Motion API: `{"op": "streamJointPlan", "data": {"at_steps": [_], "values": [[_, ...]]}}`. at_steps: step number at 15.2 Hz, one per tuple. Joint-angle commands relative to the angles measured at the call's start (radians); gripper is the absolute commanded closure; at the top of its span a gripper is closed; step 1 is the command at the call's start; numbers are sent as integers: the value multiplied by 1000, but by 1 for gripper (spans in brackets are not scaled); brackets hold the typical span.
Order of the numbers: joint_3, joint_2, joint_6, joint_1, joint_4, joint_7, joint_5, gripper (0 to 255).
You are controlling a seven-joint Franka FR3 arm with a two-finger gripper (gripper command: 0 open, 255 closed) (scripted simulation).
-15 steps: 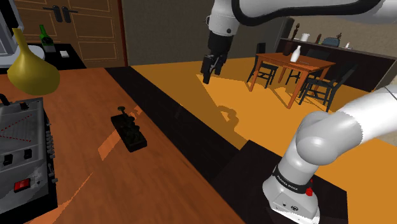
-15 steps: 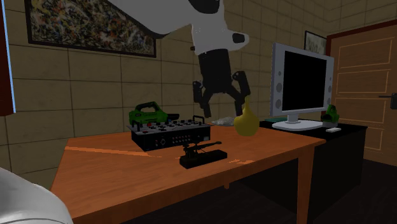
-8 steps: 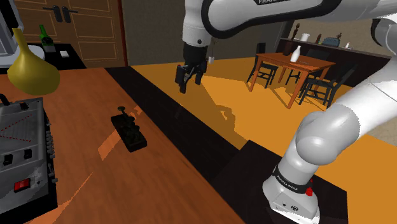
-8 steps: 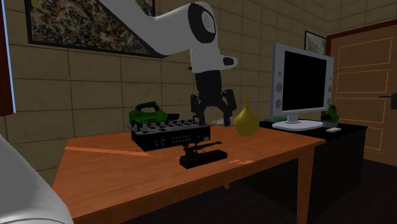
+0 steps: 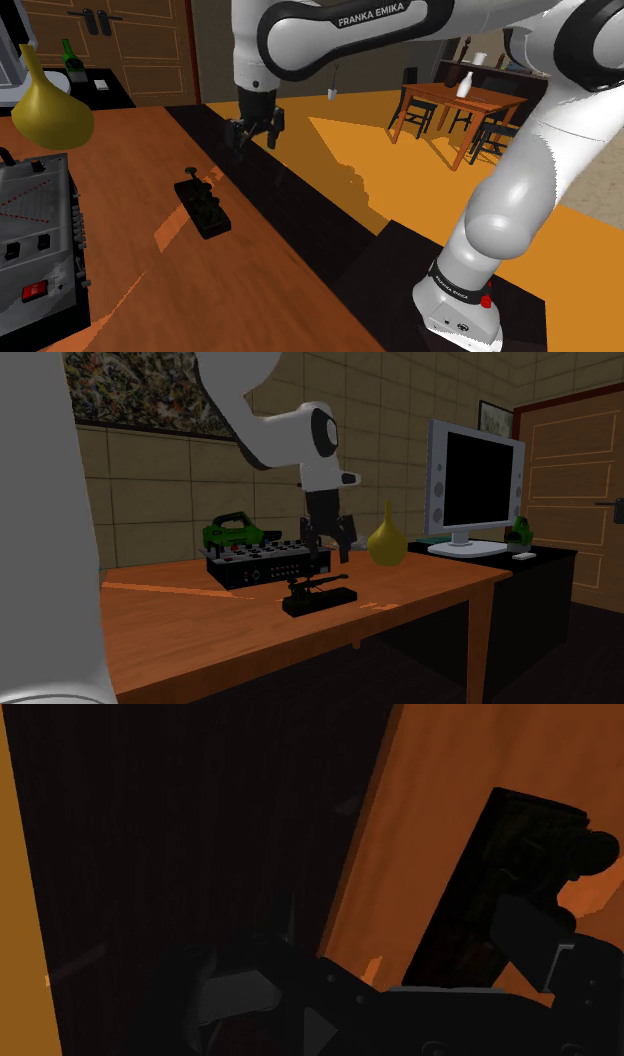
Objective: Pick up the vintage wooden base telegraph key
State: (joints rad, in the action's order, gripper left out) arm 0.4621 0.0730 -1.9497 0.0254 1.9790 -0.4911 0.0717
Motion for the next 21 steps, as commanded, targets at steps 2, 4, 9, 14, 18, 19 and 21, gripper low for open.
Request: {"op": "streamJointPlan", "data": {"at_steps": [2, 4, 9, 14, 18, 19, 21], "values": [[28, -119, -15, 18, -82, -95, 45, 0], [37, -205, -15, 37, -153, -151, 81, 0], [33, -424, 10, 110, -362, -271, 166, 0], [22, -500, -12, 138, -408, -305, 193, 0], [16, -516, -57, 138, -376, -313, 203, 0], [16, -518, -64, 138, -372, -315, 205, 0], [16, -516, -65, 137, -370, -314, 204, 255]]}}
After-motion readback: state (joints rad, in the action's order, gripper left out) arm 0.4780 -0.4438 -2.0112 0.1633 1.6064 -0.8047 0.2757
